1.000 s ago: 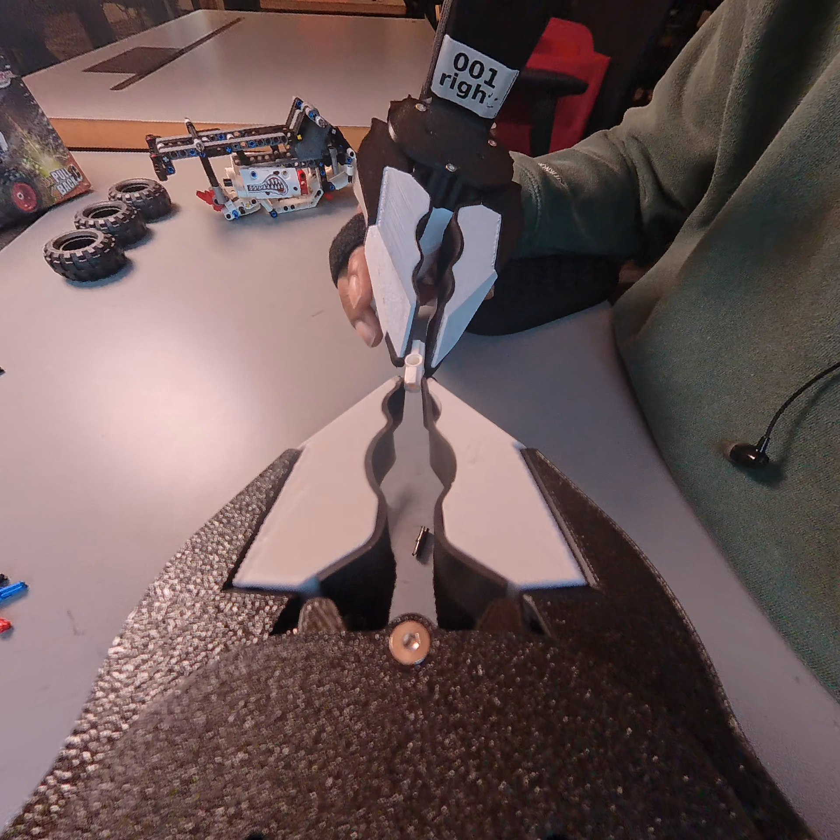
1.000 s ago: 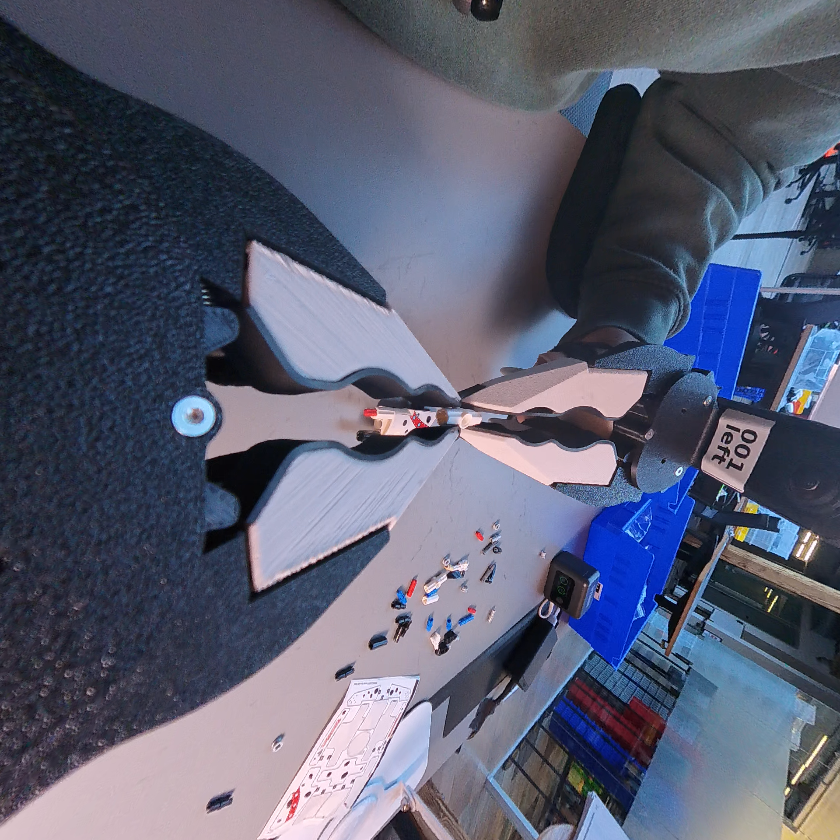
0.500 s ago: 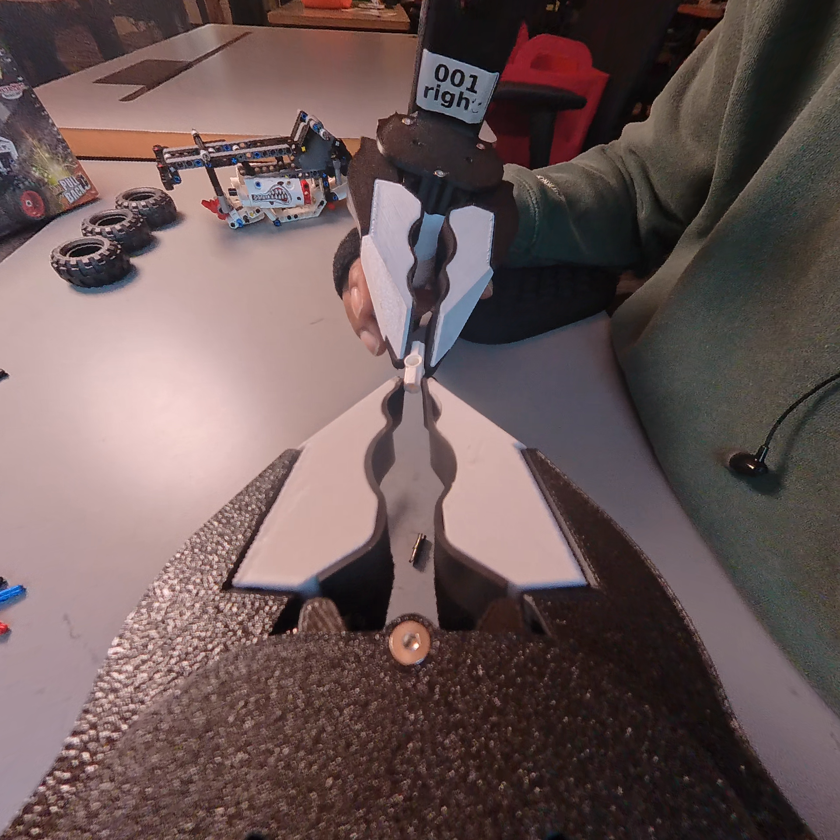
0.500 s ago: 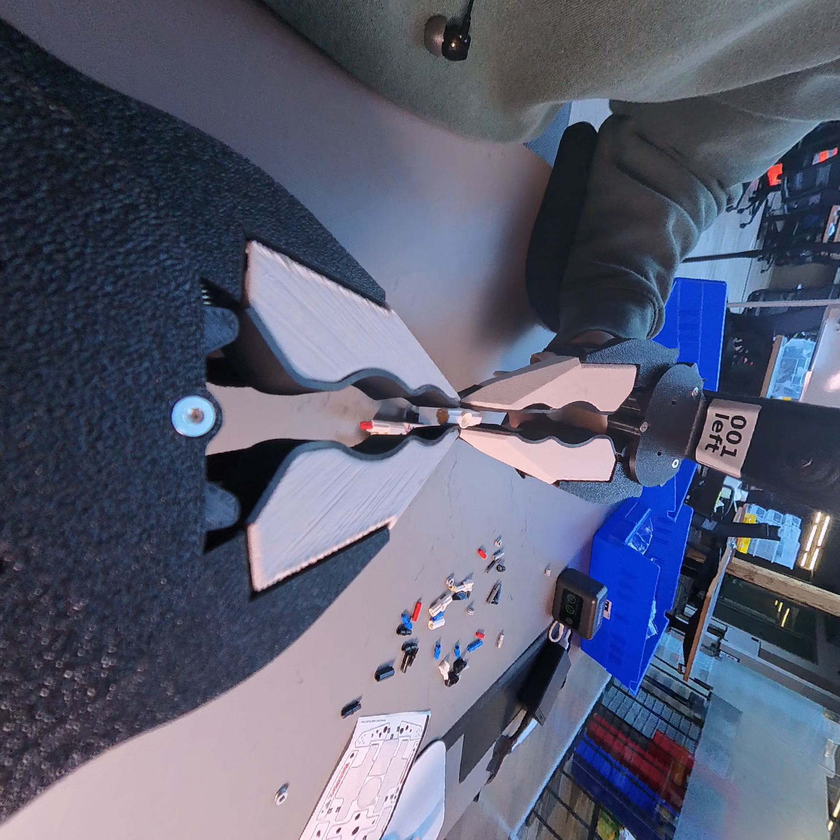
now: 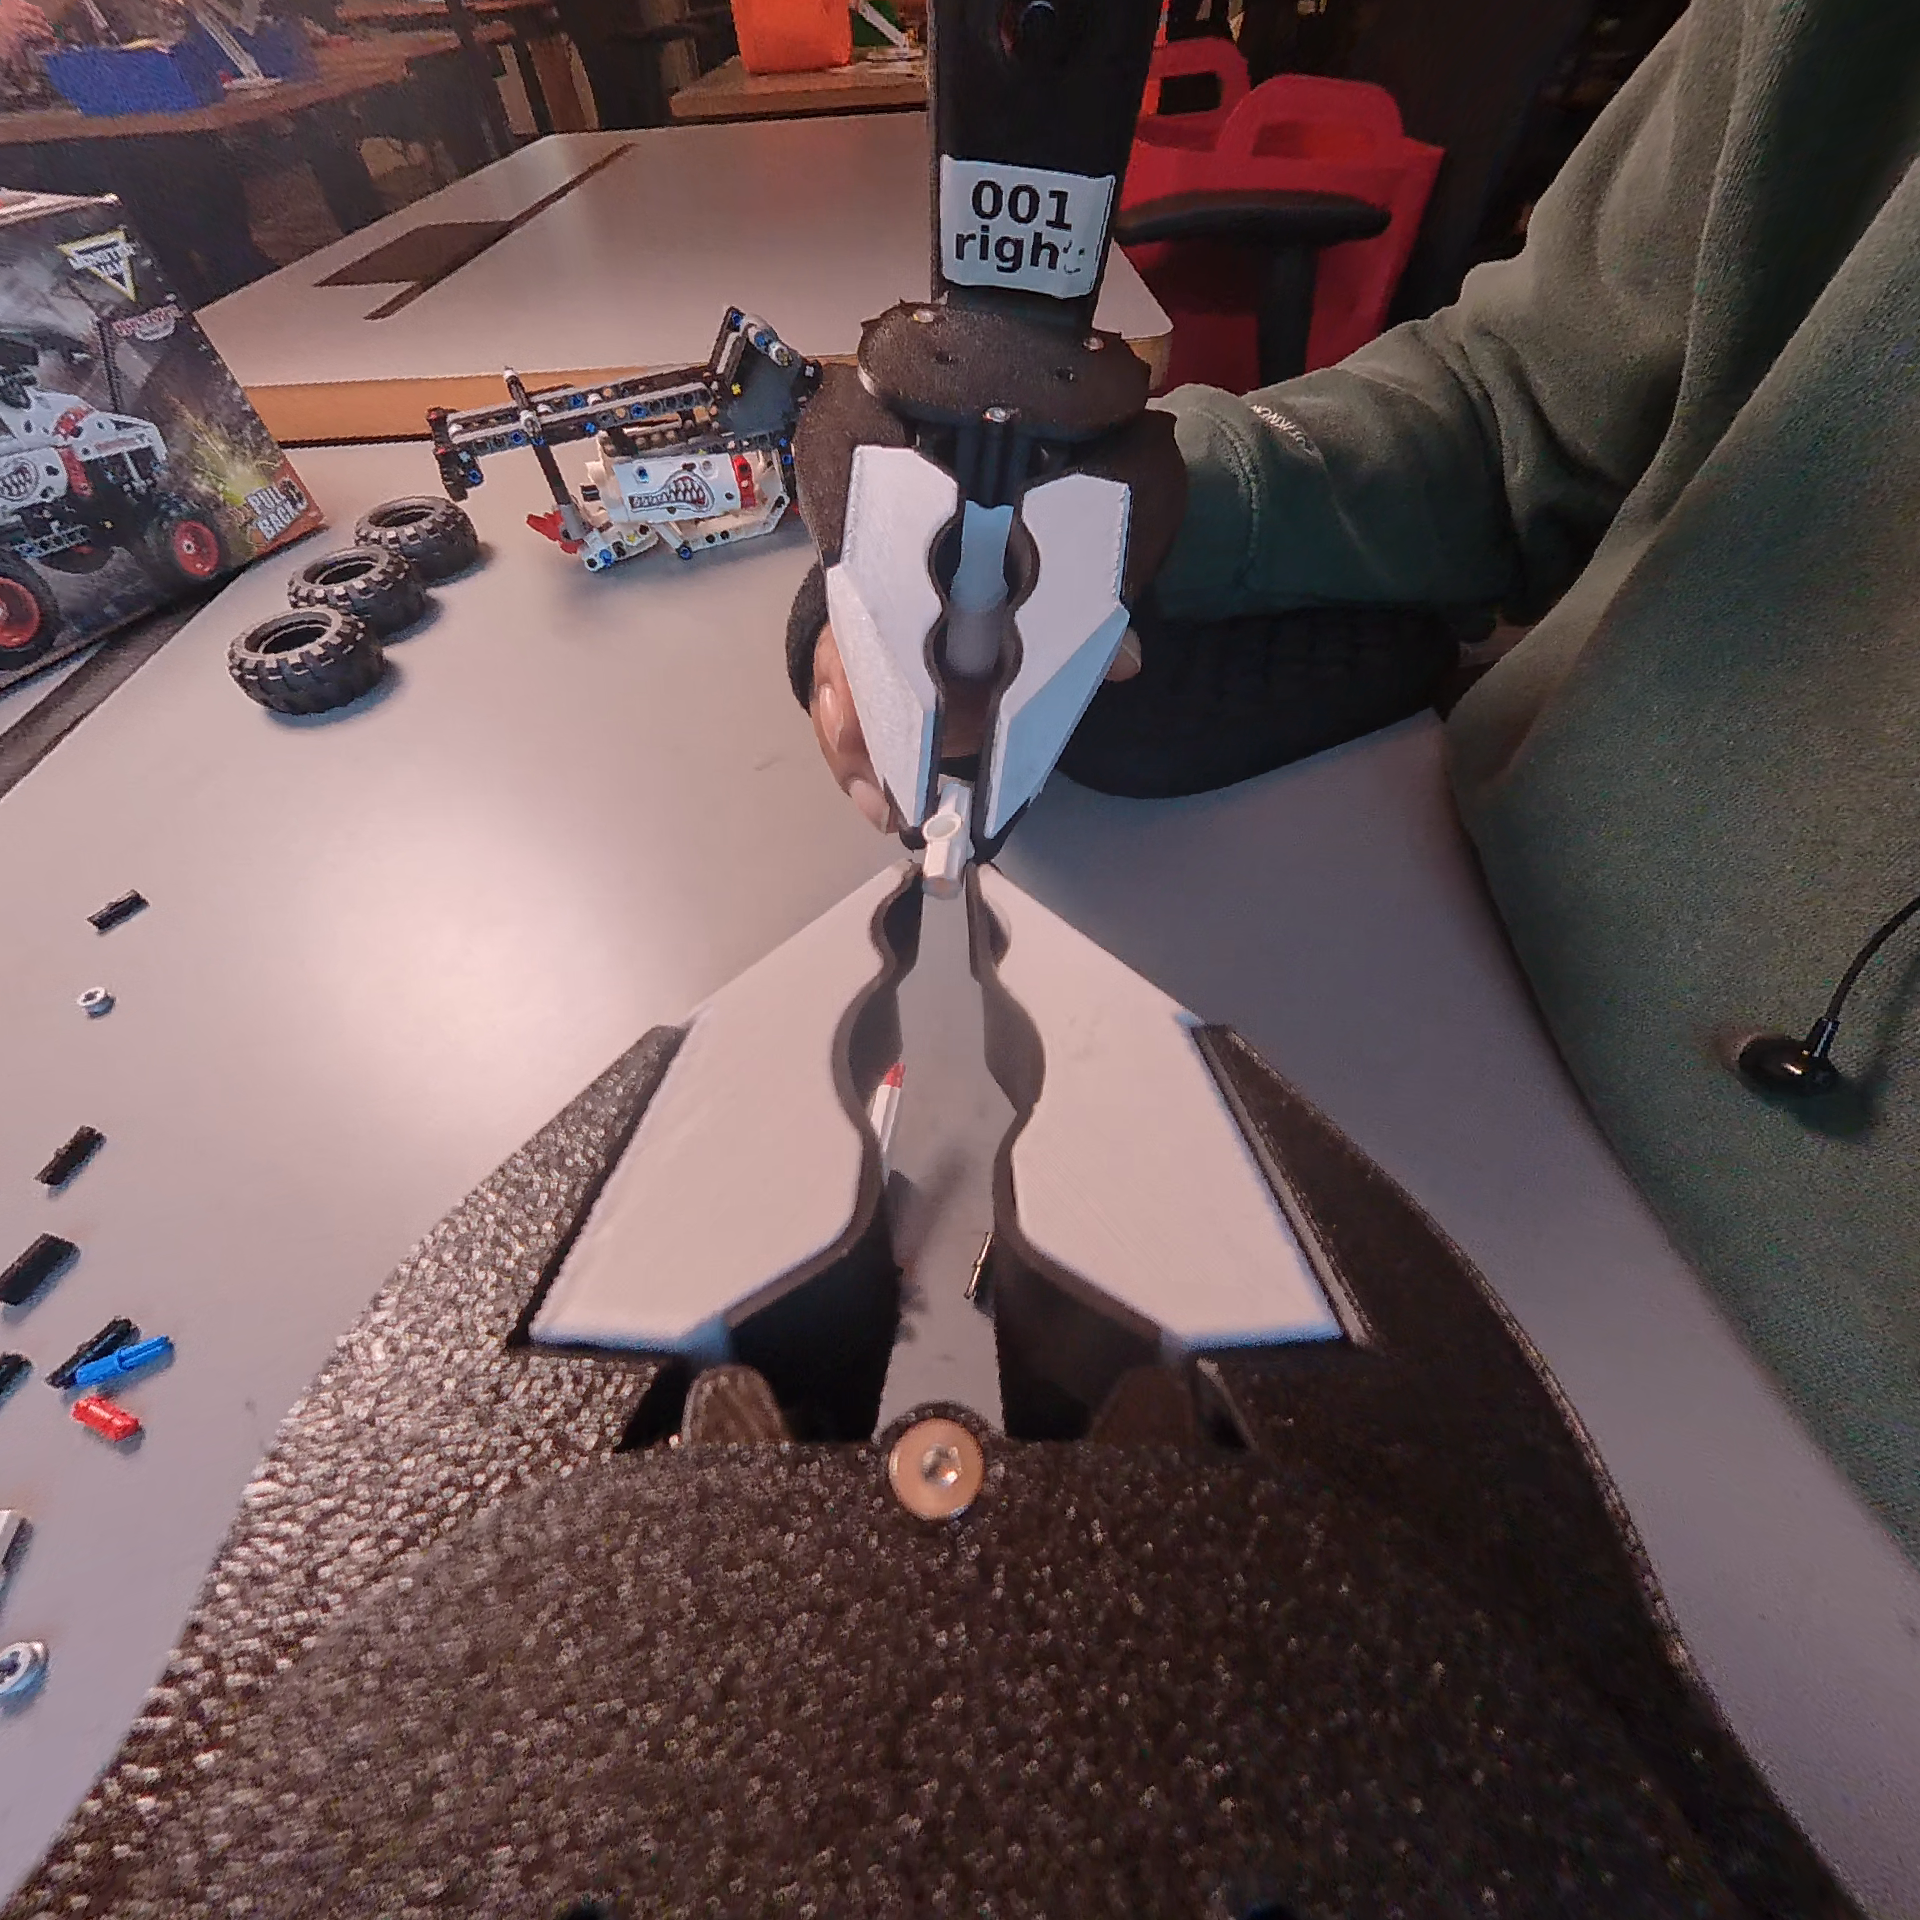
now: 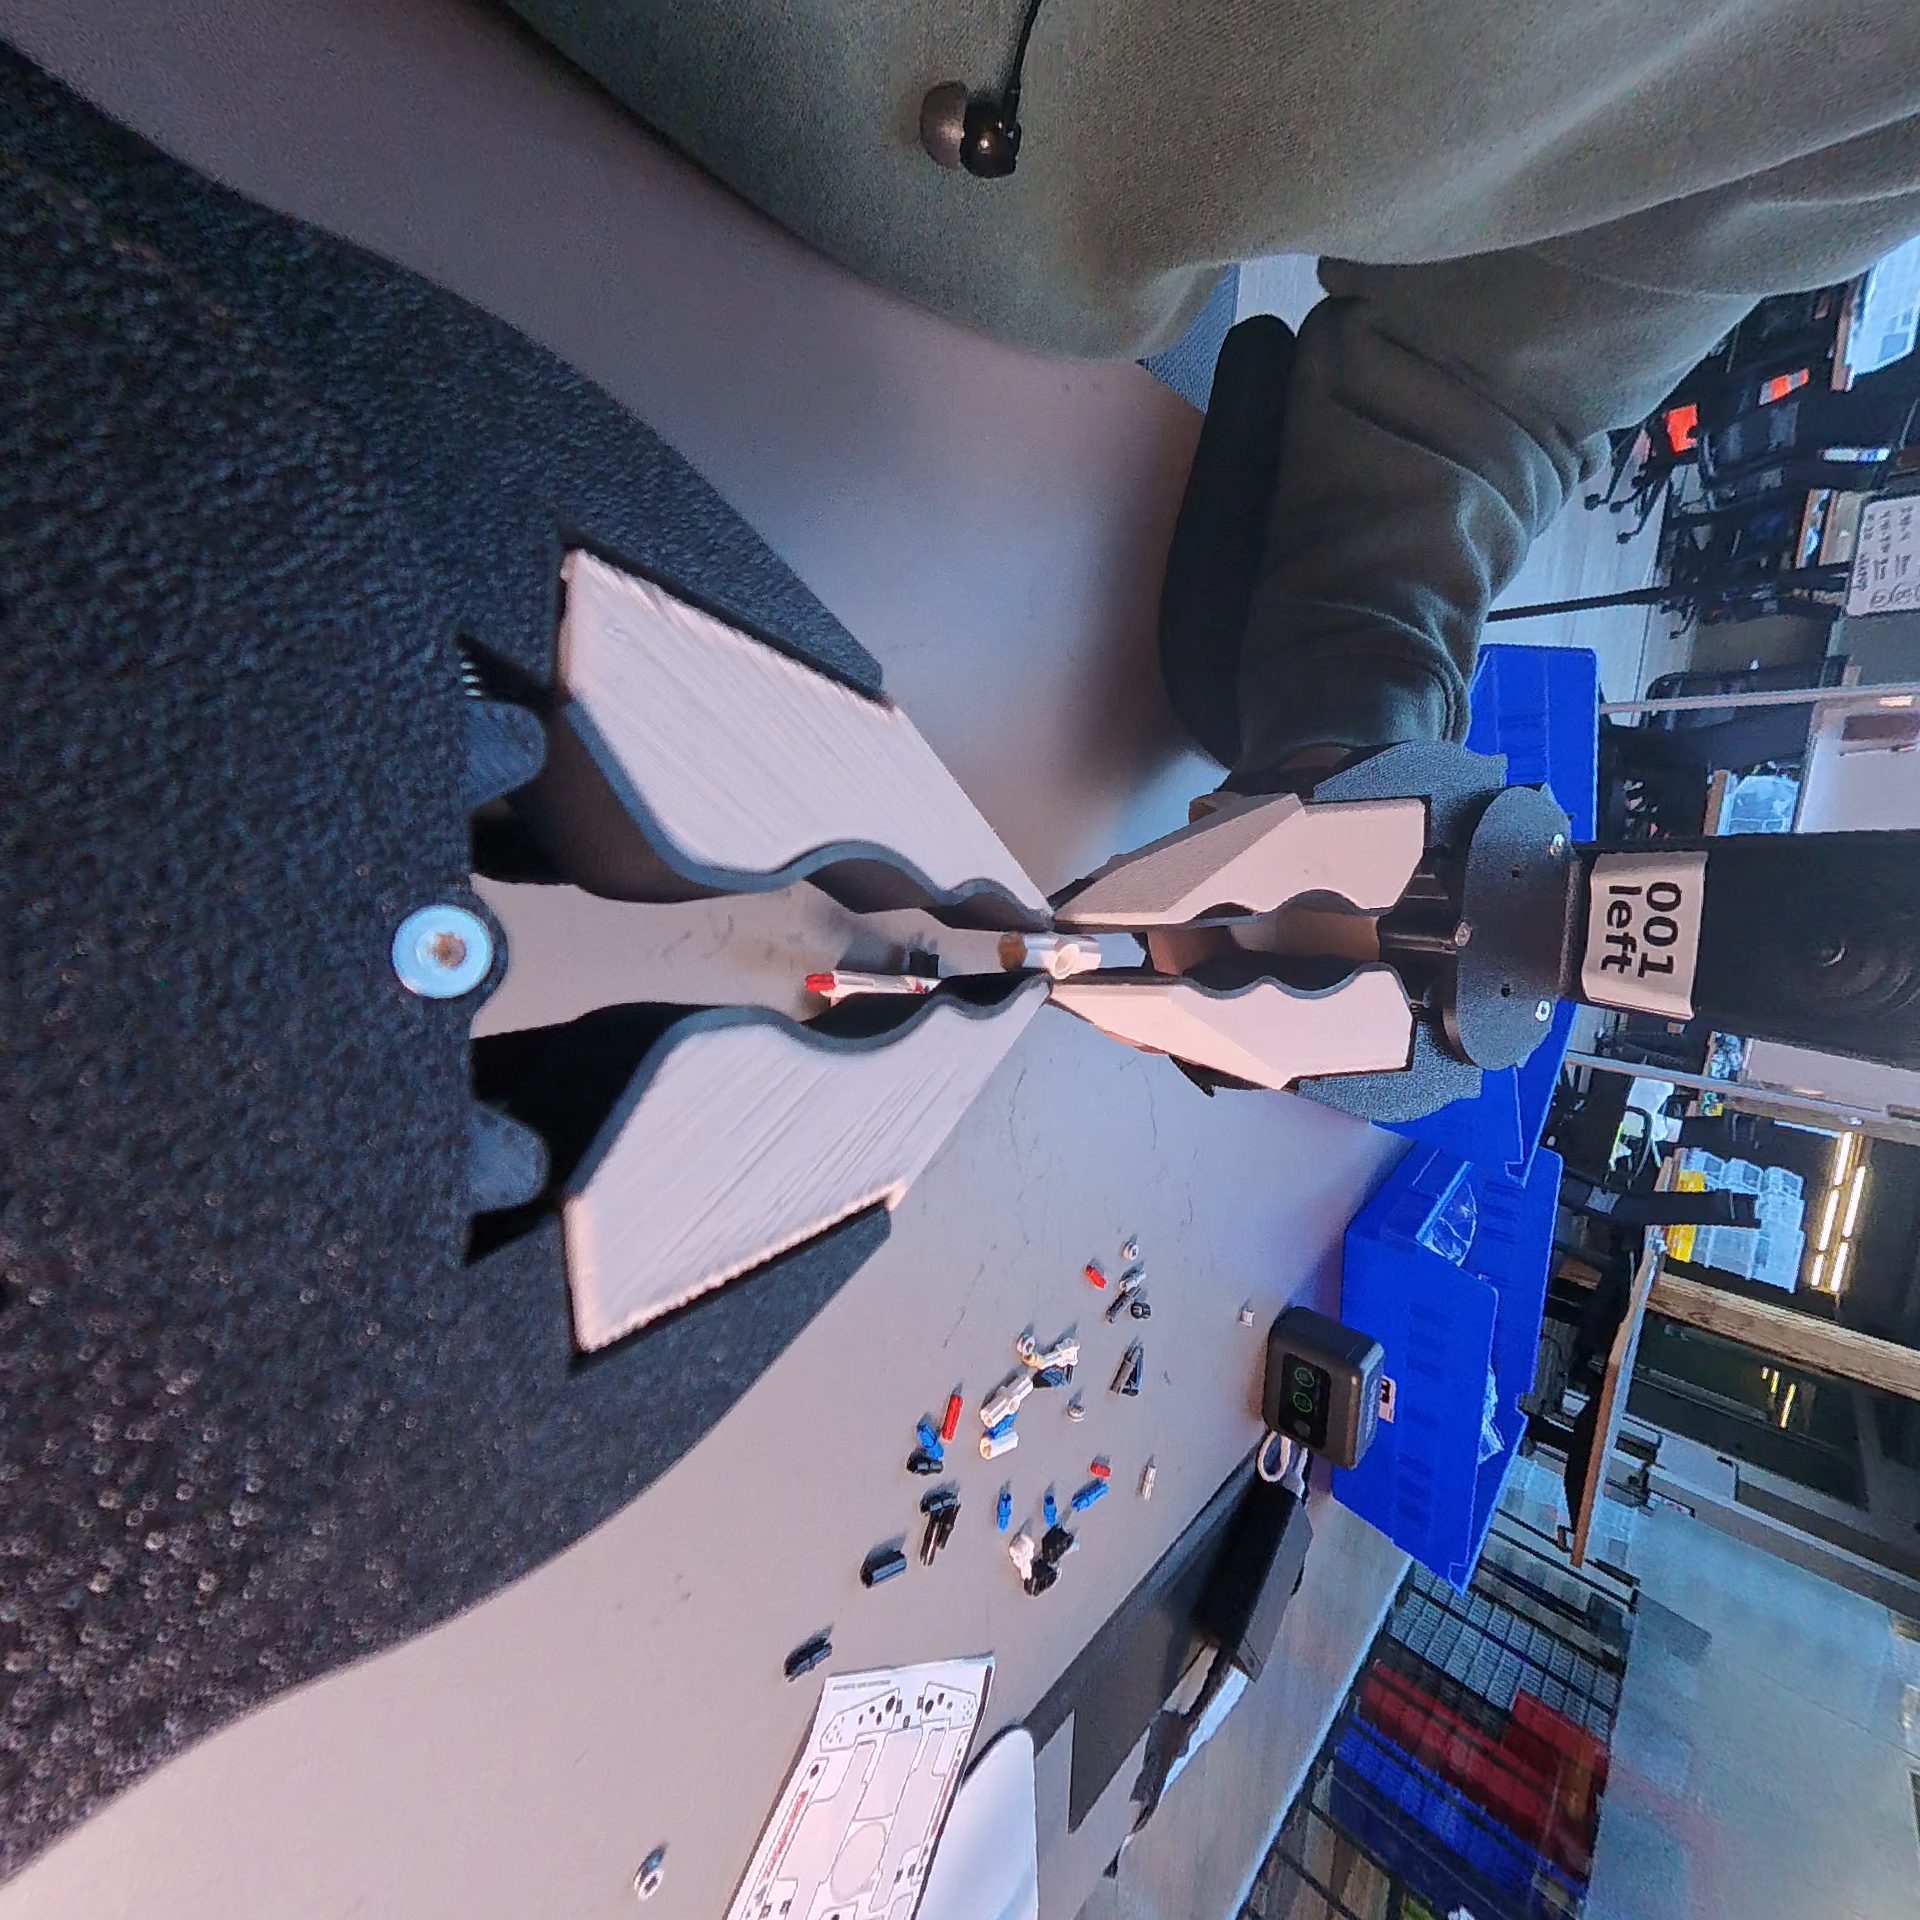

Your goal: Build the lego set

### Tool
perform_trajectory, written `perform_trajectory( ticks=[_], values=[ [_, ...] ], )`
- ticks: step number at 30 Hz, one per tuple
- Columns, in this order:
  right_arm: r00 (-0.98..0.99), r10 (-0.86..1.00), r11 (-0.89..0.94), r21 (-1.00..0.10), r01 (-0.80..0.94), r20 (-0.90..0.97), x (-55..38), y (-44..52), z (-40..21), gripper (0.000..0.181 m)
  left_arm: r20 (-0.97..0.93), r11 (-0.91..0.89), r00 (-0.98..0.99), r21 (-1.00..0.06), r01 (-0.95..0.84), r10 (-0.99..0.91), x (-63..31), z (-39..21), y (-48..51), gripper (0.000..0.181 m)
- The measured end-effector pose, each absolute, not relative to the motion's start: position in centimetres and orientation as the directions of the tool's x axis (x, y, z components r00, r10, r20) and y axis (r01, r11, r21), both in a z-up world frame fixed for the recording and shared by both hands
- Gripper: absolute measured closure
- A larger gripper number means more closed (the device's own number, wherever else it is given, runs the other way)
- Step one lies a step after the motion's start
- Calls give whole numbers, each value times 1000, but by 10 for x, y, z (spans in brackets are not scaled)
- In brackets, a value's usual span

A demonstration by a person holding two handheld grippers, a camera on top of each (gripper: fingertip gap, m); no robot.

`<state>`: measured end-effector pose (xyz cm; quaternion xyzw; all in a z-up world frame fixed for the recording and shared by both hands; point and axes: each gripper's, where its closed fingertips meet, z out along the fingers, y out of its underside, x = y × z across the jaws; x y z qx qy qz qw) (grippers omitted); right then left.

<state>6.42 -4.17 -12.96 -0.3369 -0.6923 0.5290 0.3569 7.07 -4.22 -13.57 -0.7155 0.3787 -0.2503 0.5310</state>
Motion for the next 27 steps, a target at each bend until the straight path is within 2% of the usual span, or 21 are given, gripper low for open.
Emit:
perform_trajectory(
  ticks=[3,8,13,17,22,27],
  values=[
    [-514,844,235,-967,97,154,64,-41,-133,174,-40,-171,586,-939,-300,-809,68,-141,-42,171],
    [-468,864,269,-956,120,185,62,-28,-136,174,73,-398,650,-840,-370,-757,31,-181,-41,143],
    [-446,875,280,-949,148,189,61,-20,-140,174,144,-530,673,-741,-413,-725,23,-213,-39,141],
    [-462,857,340,-924,174,228,62,-23,-151,174,-12,-474,666,-693,-544,-746,21,-226,-34,158],
    [-470,824,416,-901,124,316,64,-27,-150,174,-257,-288,614,-706,-647,-746,25,-214,-28,159],
    [-445,840,400,-908,121,311,64,-22,-146,174,-524,-128,591,-672,-729,-613,15,-185,-15,158]
  ],
)
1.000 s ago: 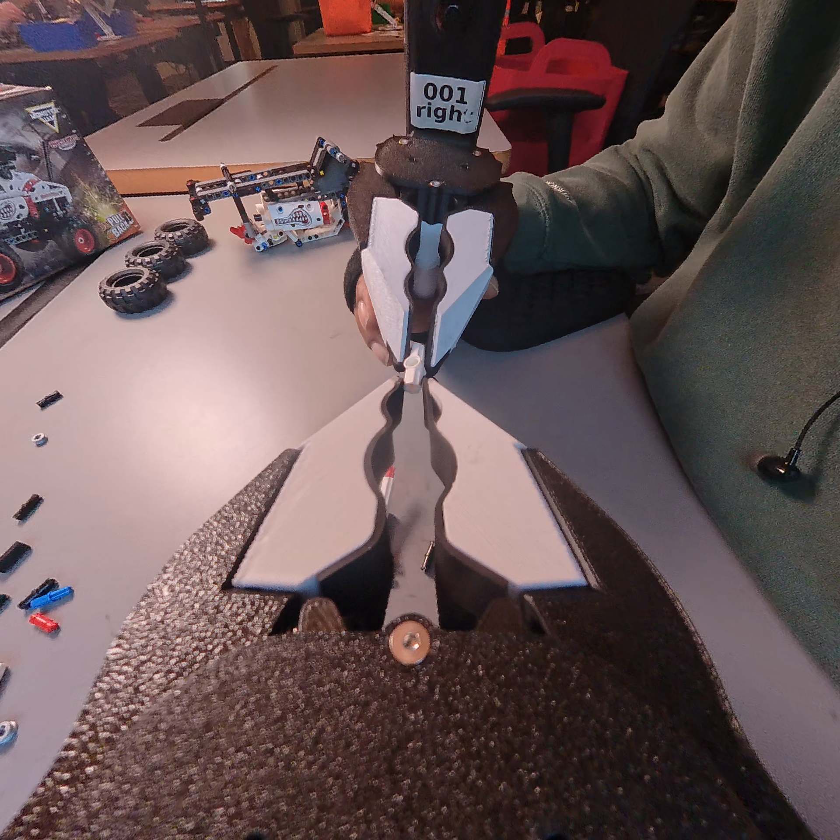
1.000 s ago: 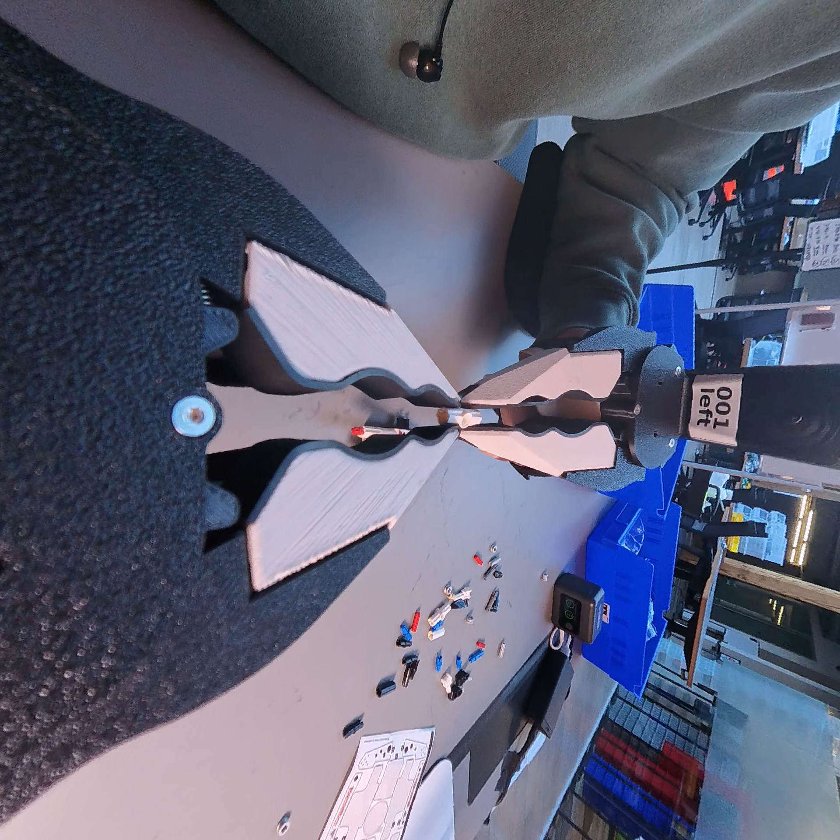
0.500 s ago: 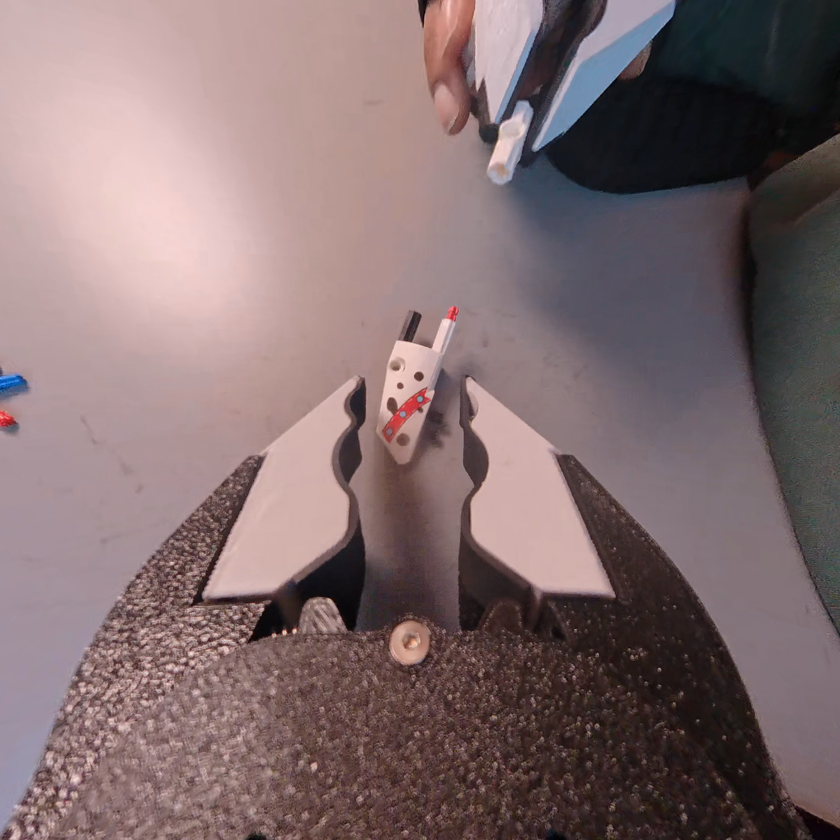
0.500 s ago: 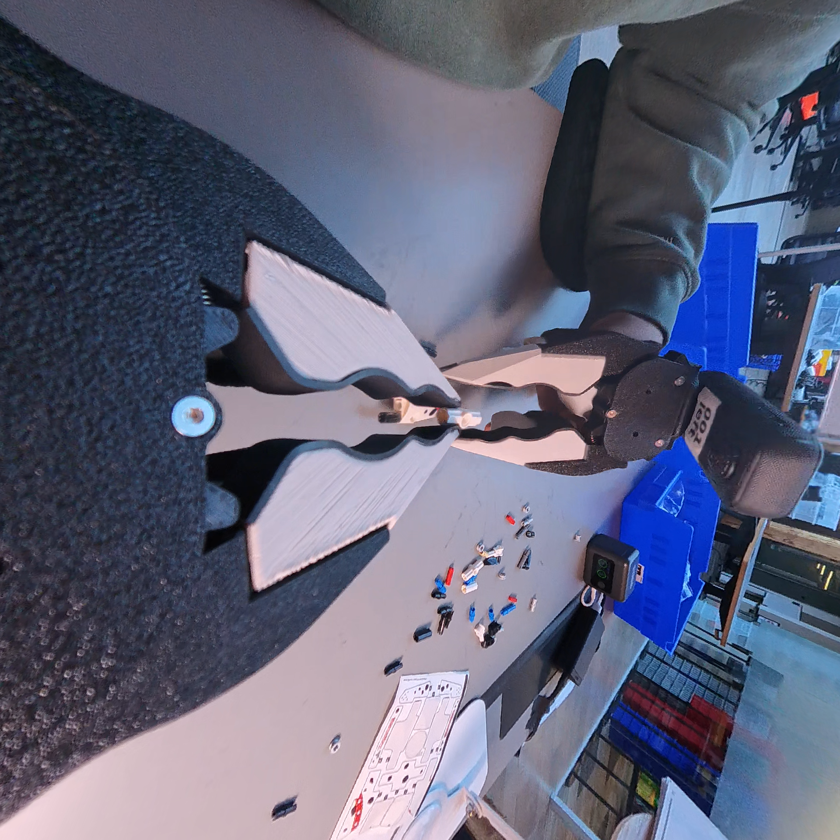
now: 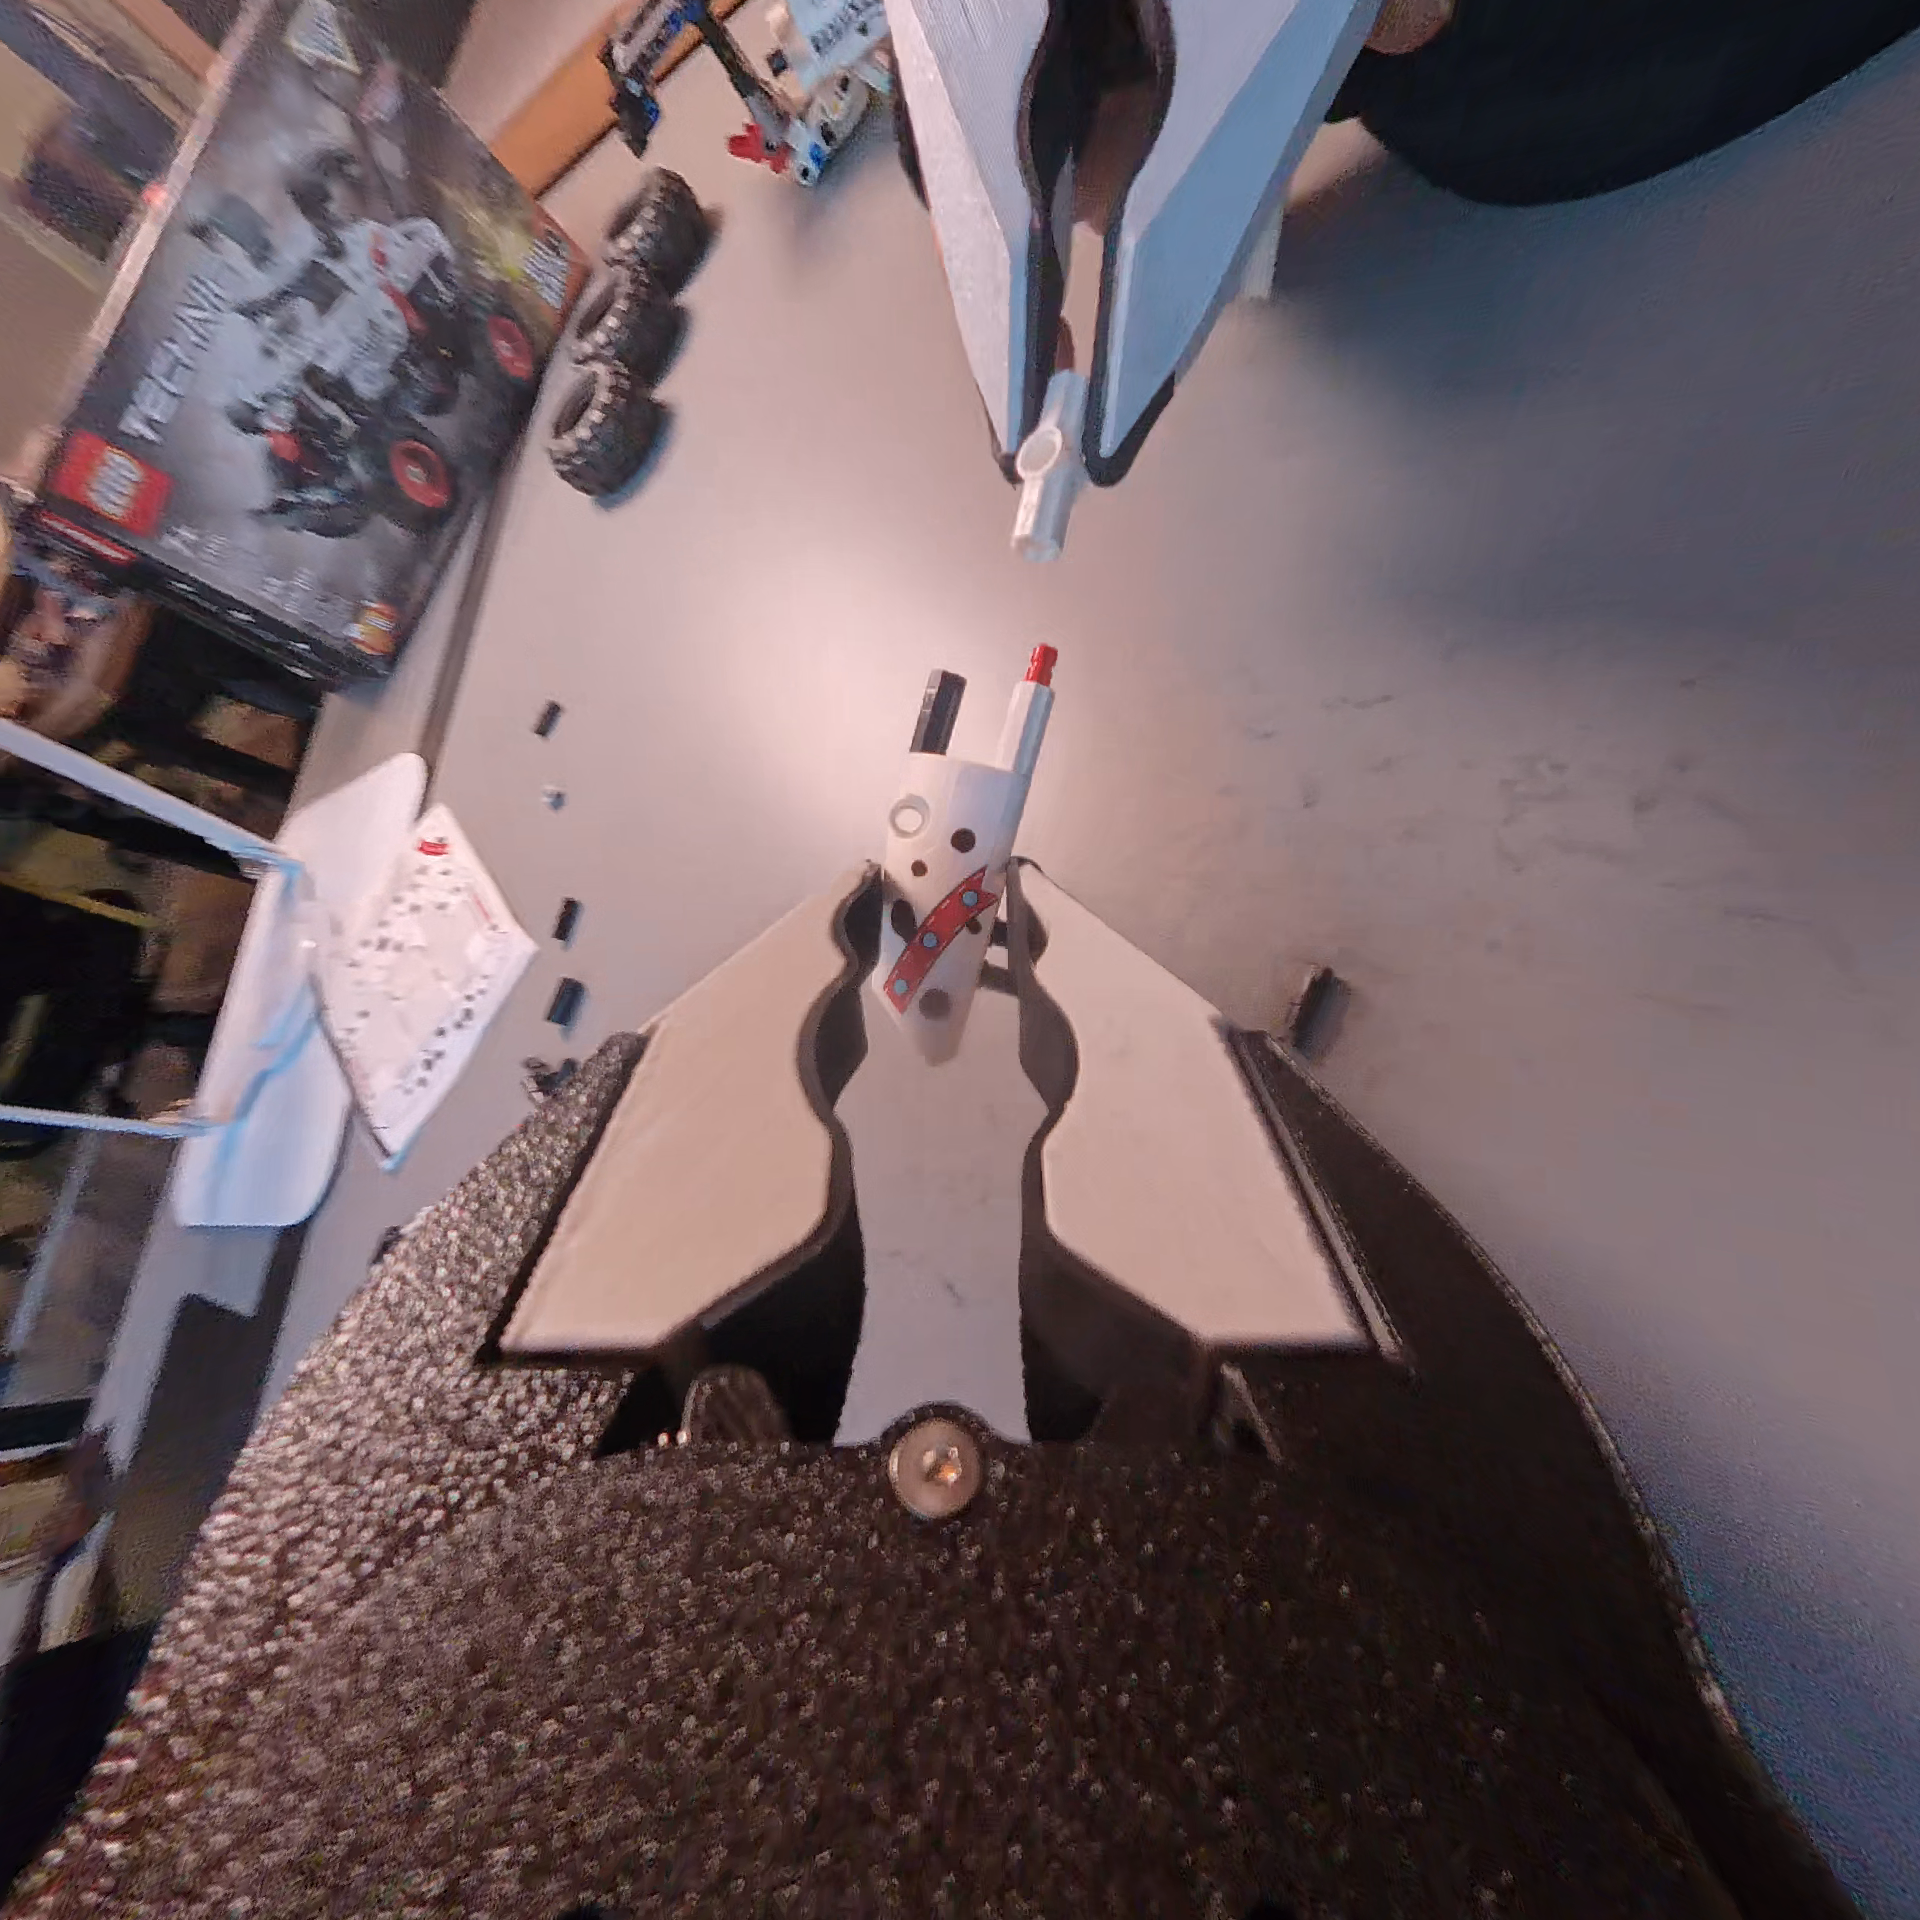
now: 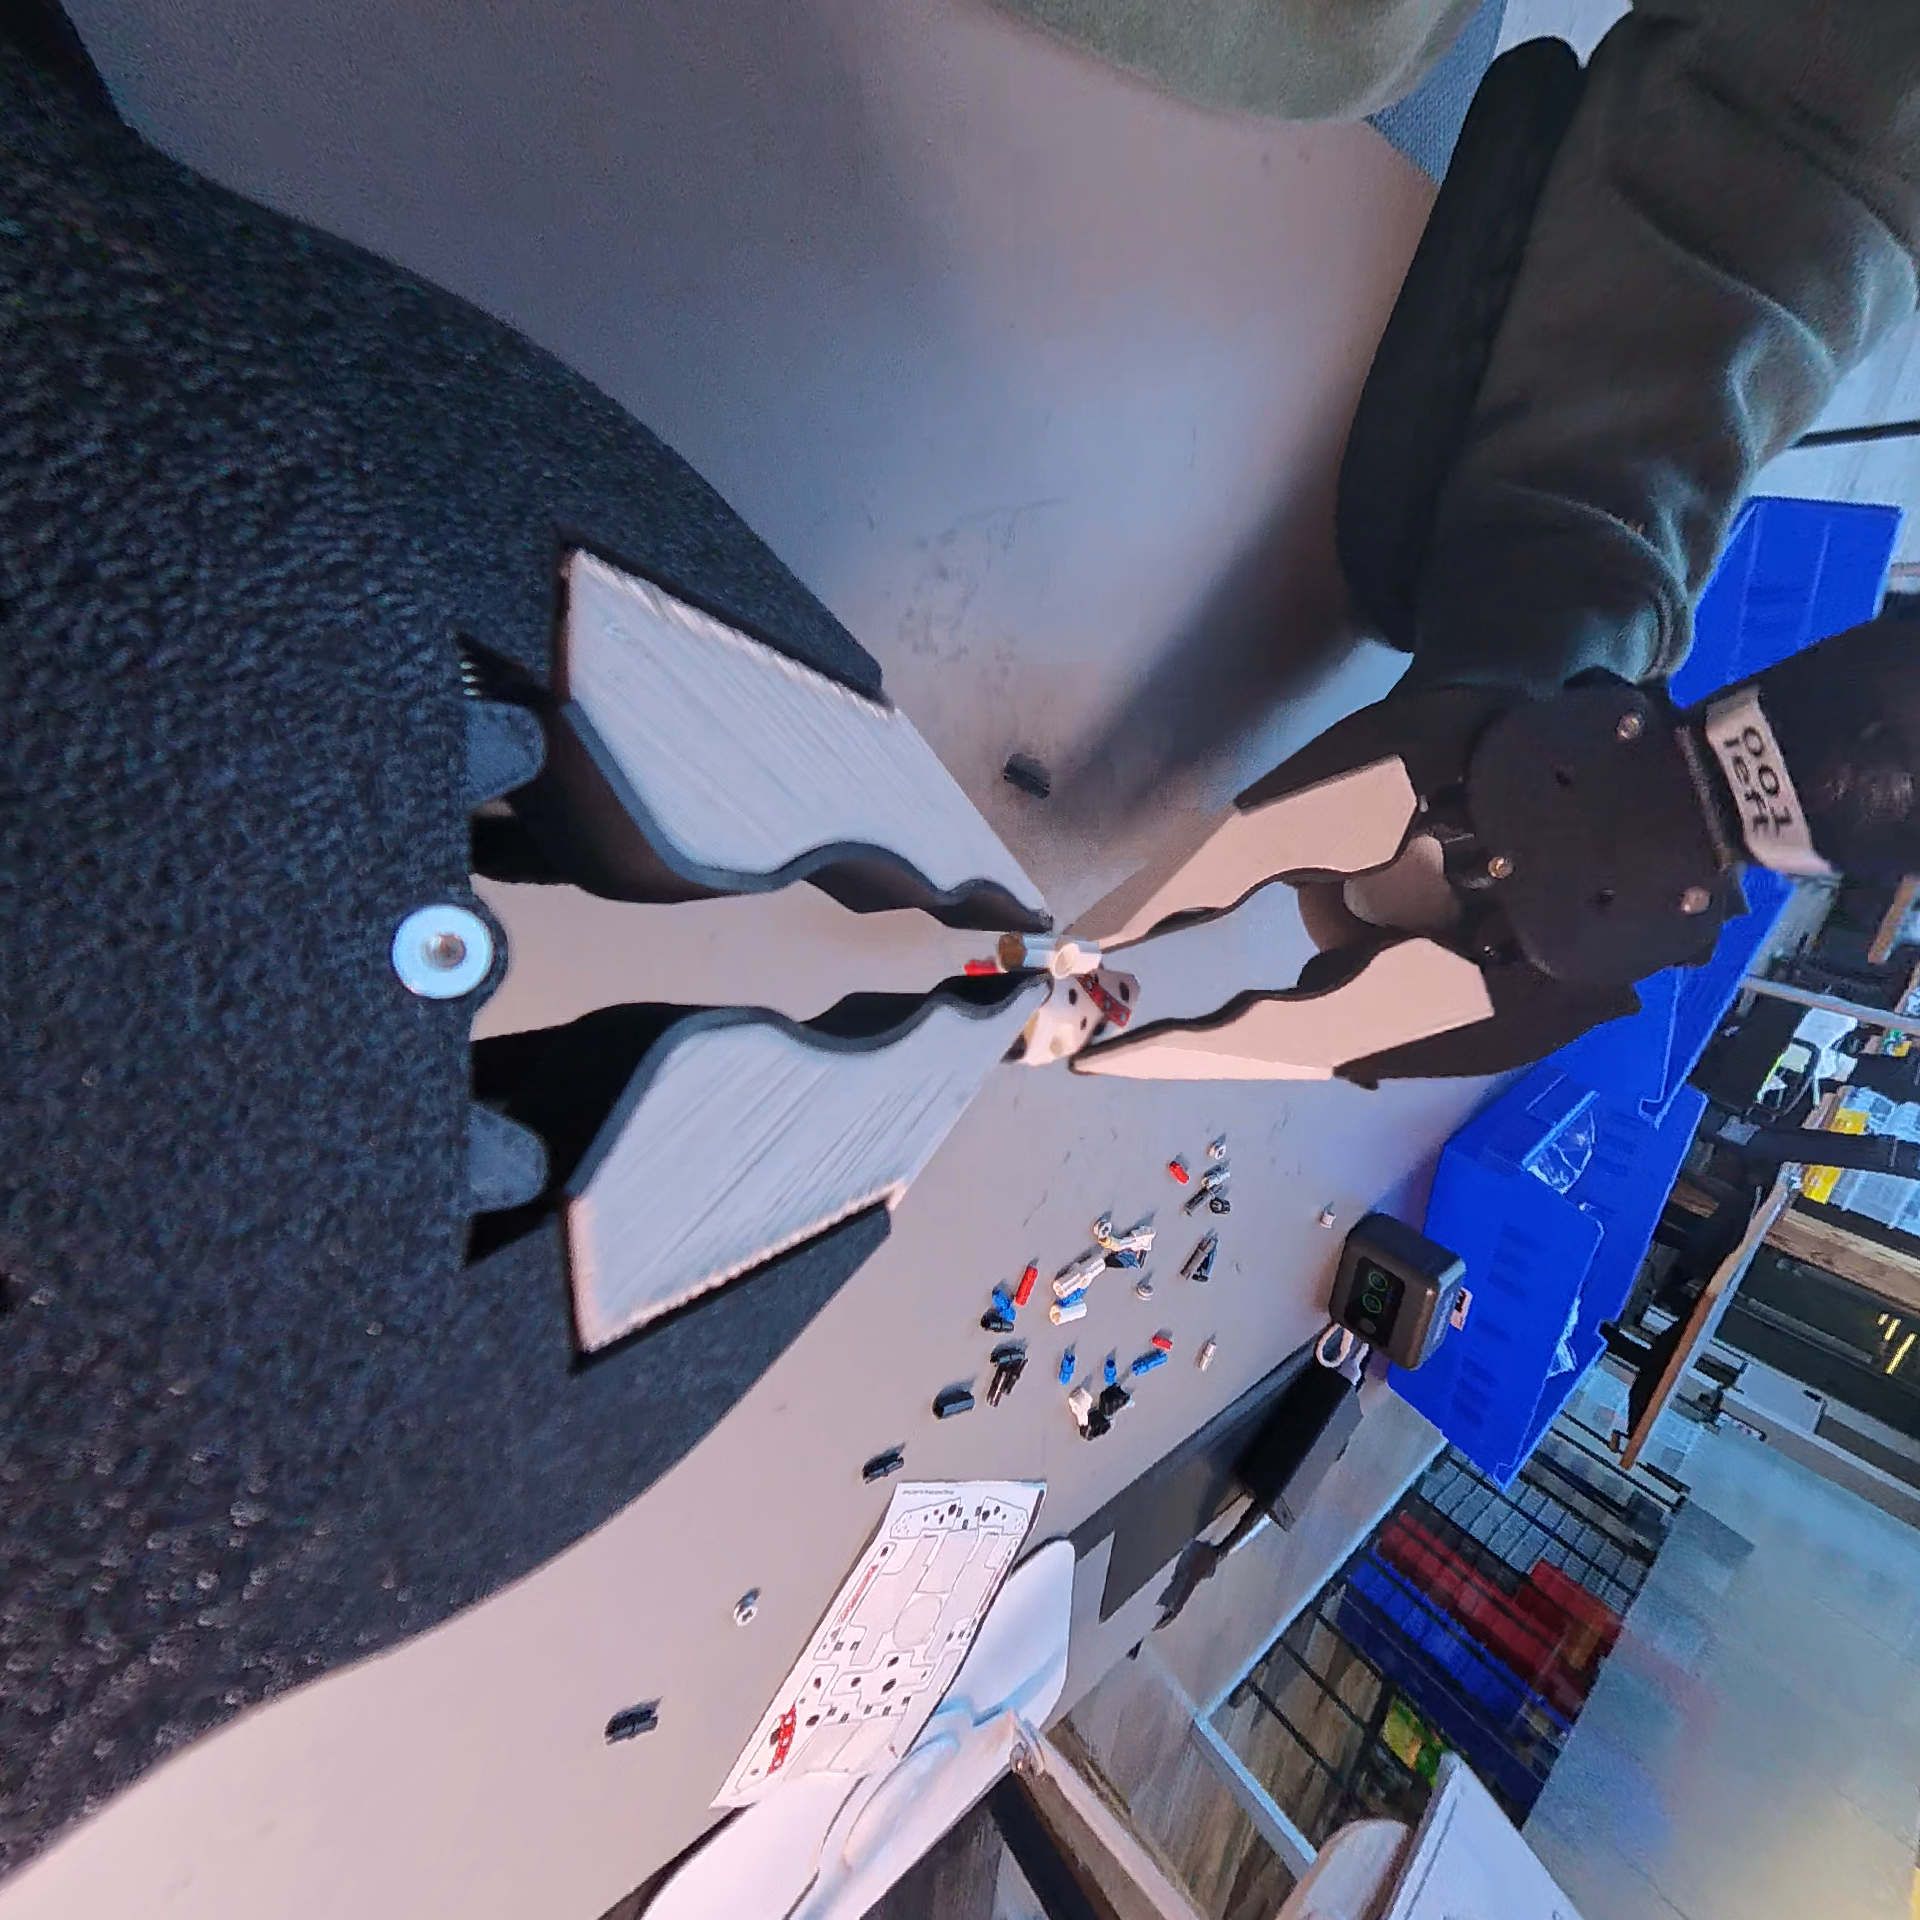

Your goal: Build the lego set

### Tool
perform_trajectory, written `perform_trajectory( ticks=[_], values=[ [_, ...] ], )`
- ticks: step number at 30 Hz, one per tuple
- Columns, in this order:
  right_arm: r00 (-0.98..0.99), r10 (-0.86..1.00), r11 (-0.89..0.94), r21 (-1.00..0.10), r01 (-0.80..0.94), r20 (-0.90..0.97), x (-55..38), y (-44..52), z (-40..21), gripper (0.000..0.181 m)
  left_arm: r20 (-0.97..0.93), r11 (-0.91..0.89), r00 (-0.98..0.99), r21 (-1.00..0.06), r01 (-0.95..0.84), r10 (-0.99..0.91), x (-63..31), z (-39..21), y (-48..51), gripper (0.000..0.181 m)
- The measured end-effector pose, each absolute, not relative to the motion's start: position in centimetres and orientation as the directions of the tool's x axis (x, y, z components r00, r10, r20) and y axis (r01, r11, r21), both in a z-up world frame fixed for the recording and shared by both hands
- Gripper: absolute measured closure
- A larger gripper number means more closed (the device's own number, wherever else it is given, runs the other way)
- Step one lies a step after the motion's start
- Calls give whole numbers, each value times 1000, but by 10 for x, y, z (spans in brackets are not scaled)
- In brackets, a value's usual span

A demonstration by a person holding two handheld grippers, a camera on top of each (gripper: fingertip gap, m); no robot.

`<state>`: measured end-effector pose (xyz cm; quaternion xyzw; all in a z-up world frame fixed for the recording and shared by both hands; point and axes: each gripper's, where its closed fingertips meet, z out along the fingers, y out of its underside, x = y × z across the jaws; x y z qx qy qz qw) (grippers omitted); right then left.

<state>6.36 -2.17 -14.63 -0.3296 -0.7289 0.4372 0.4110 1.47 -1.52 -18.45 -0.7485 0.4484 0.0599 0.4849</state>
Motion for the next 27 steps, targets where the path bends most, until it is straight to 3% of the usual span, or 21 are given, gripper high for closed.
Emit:
perform_trajectory(
  ticks=[5,12,27],
  values=[
    [-385,916,191,-967,171,112,60,-4,-133,174,-724,-31,546,-590,-807,-421,2,-154,-8,158],
    [-383,907,-87,-969,232,-173,59,1,-126,174,-809,27,502,-535,-845,-305,6,-134,-8,158],
    [-395,875,-174,-944,282,-280,58,-3,-130,174,-843,6,459,-479,-878,-281,9,-133,-7,158]
  ],
)
